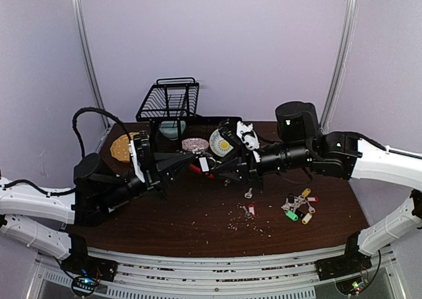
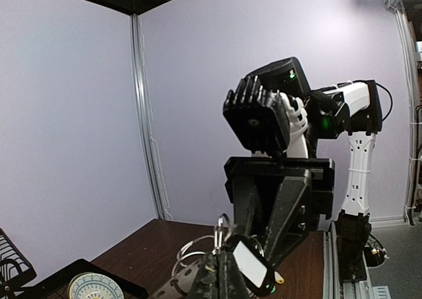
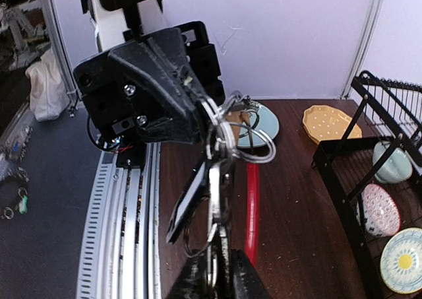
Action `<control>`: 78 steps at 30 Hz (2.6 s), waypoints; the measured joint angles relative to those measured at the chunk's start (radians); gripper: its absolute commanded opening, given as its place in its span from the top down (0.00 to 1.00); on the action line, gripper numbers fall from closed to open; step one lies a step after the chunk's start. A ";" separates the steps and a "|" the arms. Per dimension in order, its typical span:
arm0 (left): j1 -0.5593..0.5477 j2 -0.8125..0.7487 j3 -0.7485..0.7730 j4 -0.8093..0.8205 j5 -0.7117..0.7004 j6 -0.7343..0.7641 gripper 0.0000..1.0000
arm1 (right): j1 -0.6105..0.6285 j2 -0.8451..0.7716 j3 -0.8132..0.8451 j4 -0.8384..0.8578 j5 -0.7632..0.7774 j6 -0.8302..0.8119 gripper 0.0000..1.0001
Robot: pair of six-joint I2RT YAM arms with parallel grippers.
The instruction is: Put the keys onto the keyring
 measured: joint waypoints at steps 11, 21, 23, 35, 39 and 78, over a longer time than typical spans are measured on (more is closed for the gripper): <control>-0.003 0.005 0.014 -0.094 -0.003 0.096 1.00 | -0.013 -0.059 0.067 -0.148 -0.028 -0.084 0.66; -0.015 -0.001 0.069 -0.288 -0.036 0.260 1.00 | -0.015 0.047 0.311 -0.244 -0.119 -0.098 0.80; -0.015 -0.001 0.071 -0.306 -0.037 0.270 1.00 | -0.015 0.080 0.319 -0.257 -0.133 -0.098 0.79; -0.015 -0.014 0.072 -0.295 -0.027 0.241 1.00 | -0.014 0.145 0.323 -0.311 -0.142 -0.103 0.76; -0.015 -0.014 0.071 -0.295 -0.021 0.229 1.00 | -0.014 0.145 0.322 -0.307 -0.130 -0.104 0.79; -0.014 -0.034 0.067 -0.335 0.002 0.109 0.58 | 0.004 0.137 0.310 -0.360 0.002 -0.212 1.00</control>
